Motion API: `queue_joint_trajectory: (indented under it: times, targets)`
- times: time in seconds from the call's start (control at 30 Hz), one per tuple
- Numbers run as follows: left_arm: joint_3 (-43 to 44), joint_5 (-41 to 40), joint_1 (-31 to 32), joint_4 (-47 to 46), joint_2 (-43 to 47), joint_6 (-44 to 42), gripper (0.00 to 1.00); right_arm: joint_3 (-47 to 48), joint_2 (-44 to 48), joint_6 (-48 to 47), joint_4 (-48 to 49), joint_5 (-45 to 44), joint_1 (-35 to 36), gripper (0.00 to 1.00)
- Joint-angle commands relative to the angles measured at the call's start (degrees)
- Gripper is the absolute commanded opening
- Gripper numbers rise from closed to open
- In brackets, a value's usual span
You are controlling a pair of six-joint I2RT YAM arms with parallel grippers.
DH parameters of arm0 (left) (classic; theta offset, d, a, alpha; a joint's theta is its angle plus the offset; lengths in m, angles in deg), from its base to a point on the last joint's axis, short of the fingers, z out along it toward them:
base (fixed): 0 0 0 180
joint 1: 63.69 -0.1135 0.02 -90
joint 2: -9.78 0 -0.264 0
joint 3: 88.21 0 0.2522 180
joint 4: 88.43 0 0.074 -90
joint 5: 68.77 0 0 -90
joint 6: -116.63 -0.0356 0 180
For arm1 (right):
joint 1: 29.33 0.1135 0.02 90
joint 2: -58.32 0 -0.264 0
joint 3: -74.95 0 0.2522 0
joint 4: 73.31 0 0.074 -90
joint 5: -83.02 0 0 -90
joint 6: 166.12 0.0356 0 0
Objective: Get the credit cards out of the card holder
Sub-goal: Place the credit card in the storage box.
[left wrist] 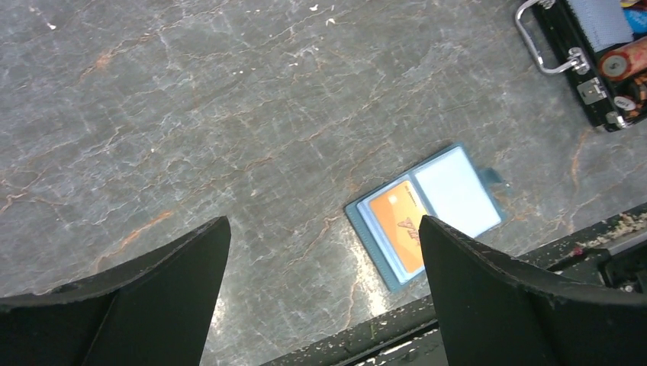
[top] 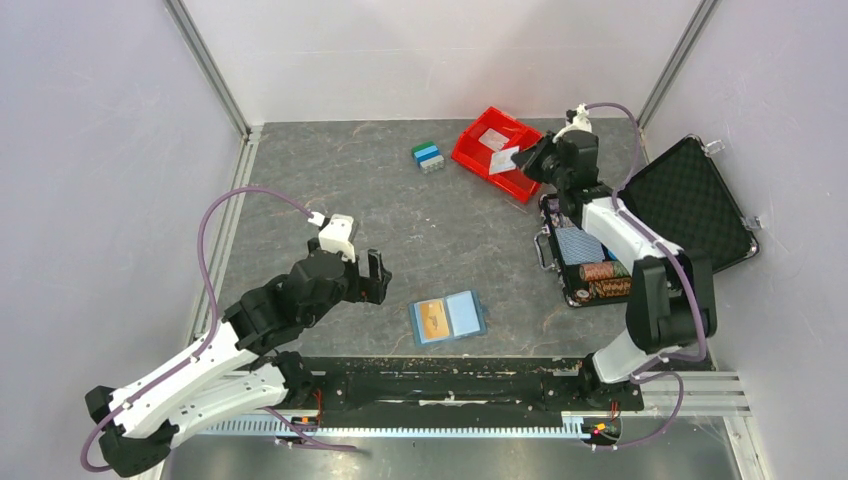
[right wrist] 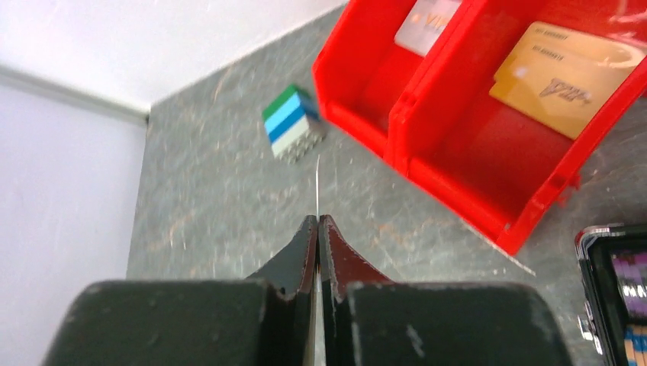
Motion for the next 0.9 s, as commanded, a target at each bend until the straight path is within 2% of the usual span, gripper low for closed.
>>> queue_joint_trajectory:
  times: [0.0,0.23,0.47,0.87]
  targets:
    - [1.18,-3.42,0.14,1.35,0.34,-3.17,1.00,5.21,-4.89,9.97,9.73,-12.80,0.02,0.00]
    - [1.01,-3.54,0.15,1.34,0.75,-2.90,1.00,8.64,-14.16,18.76,18.29,-21.30,0.02,0.00]
    - [1.14,-3.26,0.15,1.20,1.07,-2.98,1.00,19.79,-25.62,21.84,15.54,-23.09,0.15,0.00]
    - [1.09,-3.09,0.09,0.82,1.63,-3.34,1.00,28.37,-33.77,24.31,12.27,-28.64,2.61,0.00]
